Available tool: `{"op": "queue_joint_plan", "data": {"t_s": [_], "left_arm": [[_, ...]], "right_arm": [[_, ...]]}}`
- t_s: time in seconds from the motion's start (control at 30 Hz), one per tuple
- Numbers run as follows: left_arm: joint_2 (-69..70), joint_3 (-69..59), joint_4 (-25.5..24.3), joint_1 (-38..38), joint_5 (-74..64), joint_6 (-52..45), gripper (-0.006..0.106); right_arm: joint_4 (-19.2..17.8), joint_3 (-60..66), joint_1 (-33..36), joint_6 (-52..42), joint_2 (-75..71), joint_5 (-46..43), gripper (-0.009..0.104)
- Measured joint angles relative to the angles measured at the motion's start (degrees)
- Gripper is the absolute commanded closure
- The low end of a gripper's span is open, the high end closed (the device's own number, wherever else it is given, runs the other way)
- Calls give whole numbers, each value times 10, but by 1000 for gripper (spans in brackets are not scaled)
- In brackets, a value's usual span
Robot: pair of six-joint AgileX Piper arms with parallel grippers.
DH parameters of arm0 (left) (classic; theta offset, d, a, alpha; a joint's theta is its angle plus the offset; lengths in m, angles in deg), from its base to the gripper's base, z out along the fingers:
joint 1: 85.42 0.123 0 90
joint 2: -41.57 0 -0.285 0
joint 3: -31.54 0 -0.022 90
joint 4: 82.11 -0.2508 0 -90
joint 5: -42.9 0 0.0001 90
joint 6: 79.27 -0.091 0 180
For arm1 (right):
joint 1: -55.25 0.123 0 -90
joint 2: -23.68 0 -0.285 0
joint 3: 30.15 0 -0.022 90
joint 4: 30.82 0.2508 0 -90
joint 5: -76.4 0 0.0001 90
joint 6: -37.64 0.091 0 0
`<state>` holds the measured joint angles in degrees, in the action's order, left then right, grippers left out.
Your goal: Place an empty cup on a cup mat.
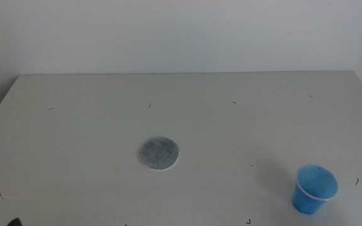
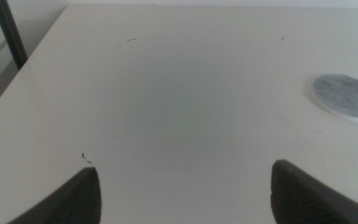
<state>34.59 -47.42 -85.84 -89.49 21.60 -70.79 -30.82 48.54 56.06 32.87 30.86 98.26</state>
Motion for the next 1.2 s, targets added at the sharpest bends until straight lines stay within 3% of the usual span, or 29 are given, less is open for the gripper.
{"op": "queue_joint_plan", "data": {"t_s": [0.33, 0.6, 0.8, 1.2], "left_arm": [[0, 0, 0, 0, 0, 0, -5], [0, 0, 0, 0, 0, 0, -5], [0, 0, 0, 0, 0, 0, -5], [0, 0, 0, 0, 0, 0, -5]], "right_arm": [[0, 1, 0, 0, 0, -51, 5], [5, -4, 0, 0, 0, -43, 5], [7, -88, 0, 0, 20, 9, 5], [0, -255, 0, 0, 215, 66, 5]]}}
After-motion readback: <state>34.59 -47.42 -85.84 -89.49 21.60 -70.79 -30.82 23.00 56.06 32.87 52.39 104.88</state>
